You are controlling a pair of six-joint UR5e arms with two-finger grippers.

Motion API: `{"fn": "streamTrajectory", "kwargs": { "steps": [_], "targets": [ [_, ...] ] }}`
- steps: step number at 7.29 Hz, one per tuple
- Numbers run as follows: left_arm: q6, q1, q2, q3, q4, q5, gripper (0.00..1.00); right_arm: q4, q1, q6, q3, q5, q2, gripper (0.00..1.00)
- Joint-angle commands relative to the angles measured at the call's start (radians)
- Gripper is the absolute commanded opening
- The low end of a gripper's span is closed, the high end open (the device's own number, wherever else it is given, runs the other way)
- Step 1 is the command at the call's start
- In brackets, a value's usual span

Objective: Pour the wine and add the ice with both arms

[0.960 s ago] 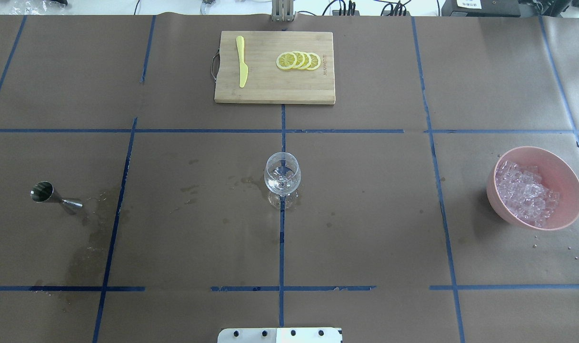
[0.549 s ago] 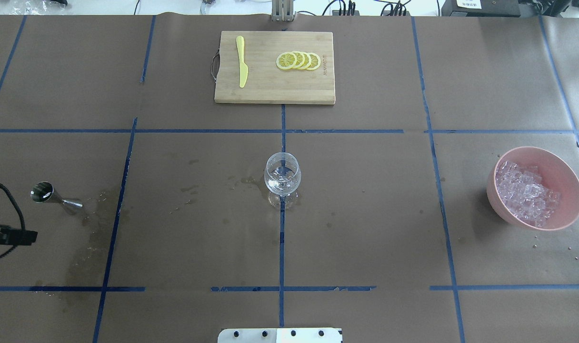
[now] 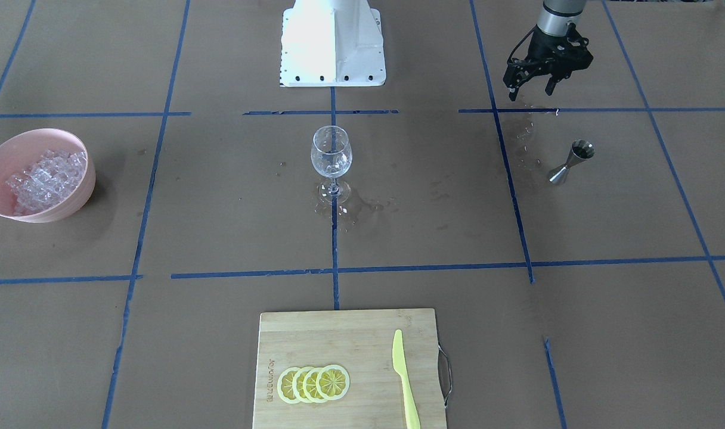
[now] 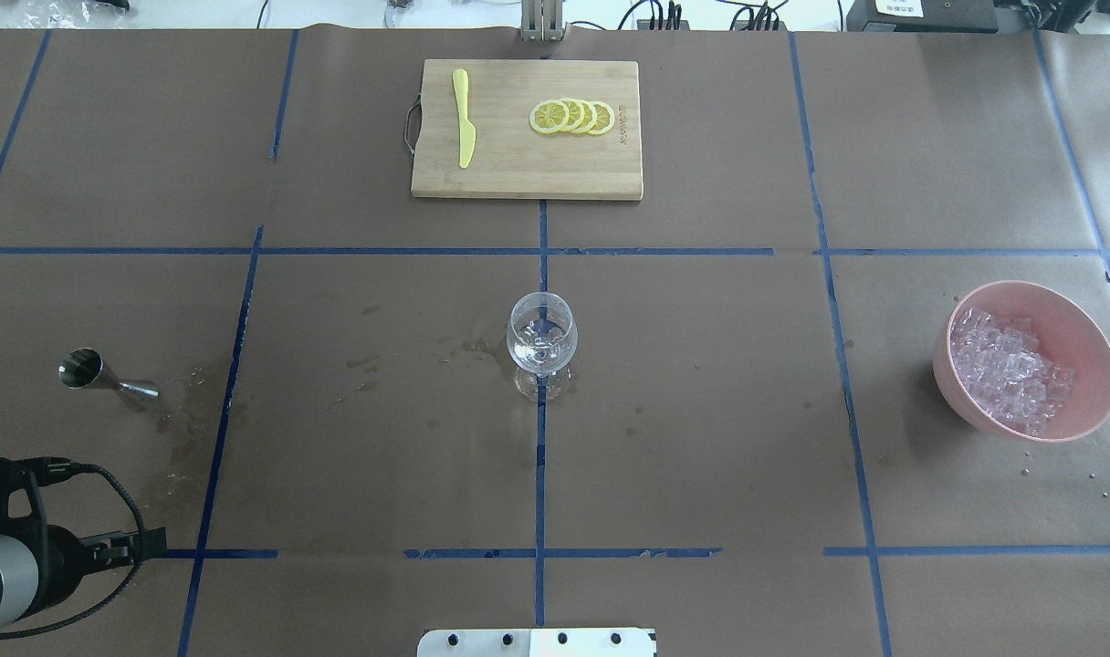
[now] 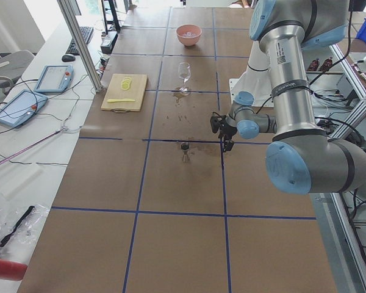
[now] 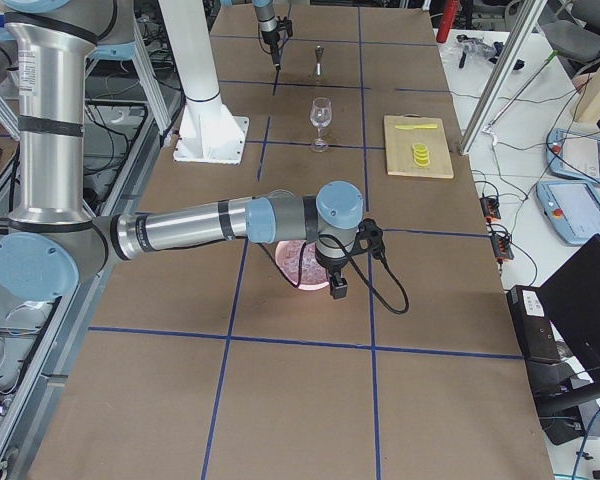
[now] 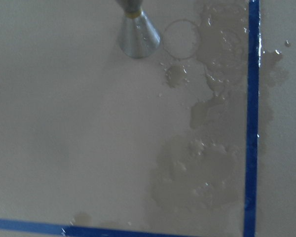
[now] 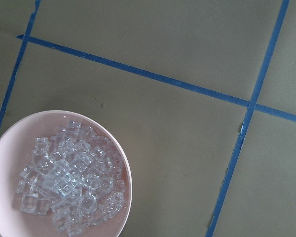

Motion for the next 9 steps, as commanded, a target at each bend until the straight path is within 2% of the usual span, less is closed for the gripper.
{"fn": "streamTrajectory", "kwargs": {
  "steps": [1, 3, 4, 5, 6, 8, 9],
  "targets": [
    [-0.206, 0.12, -0.022, 0.006, 0.182, 0.302, 0.91, 0.0, 0.0, 0.0, 0.008, 0.001, 0.002, 1.0],
    [-0.291, 0.13, -0.021, 0.035, 0.204, 0.474, 0.92, 0.0, 0.0, 0.0, 0.016, 0.001, 0.002, 1.0],
    [-0.296, 0.13, -0.041, 0.084, 0.206, 0.608, 0.94, 0.0, 0.0, 0.0, 0.022, 0.001, 0.002, 1.0],
    [-0.301, 0.124, -0.074, 0.157, 0.201, 0.667, 0.93, 0.0, 0.002, 0.002, 0.03, 0.001, 0.002, 1.0],
    [-0.326, 0.122, -0.081, 0.166, 0.198, 0.694, 1.0, 0.0, 0.0, 0.0, 0.027, -0.001, 0.002, 1.0],
    [-0.33, 0.108, -0.084, 0.221, 0.175, 0.73, 1.0, 0.0, 0.0, 0.0, 0.025, -0.002, 0.002, 1.0],
    [-0.327, 0.108, -0.094, 0.268, 0.174, 0.732, 0.9, 0.0, 0.0, 0.0, 0.025, -0.002, 0.003, 1.0]
  ]
}}
